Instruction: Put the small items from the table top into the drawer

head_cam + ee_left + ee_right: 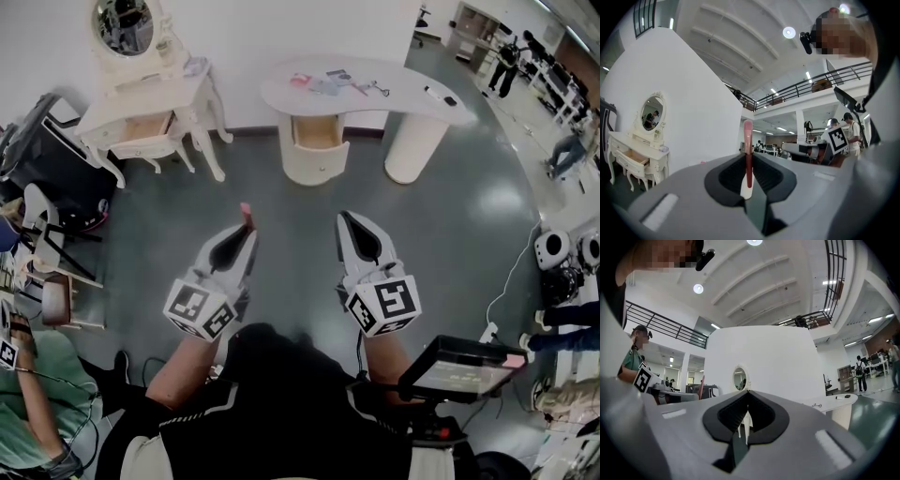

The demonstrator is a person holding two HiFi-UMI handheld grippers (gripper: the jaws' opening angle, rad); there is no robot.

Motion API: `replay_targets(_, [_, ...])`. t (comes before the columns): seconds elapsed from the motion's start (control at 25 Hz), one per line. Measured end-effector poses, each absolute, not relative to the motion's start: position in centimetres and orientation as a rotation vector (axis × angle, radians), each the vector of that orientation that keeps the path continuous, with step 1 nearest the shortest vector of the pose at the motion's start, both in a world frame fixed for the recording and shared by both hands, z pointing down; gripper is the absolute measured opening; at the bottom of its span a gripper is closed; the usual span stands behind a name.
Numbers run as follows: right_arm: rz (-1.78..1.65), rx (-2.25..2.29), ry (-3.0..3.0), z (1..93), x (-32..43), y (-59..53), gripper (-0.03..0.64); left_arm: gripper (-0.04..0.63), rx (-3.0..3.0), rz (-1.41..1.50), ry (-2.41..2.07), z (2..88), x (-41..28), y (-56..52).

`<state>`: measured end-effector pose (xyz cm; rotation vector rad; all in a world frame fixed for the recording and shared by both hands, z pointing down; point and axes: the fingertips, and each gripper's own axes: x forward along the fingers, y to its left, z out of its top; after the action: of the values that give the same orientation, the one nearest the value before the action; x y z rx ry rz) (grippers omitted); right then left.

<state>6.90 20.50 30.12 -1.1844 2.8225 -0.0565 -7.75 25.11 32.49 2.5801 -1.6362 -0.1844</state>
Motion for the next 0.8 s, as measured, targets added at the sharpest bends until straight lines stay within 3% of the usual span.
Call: replay_targets(0.8, [-0.013, -1.277, 2.788, 27.8, -0.6, 11.1, 0.002, 0.044, 2.657, -0.274, -1.532, 30.6, -14.8, 15.0])
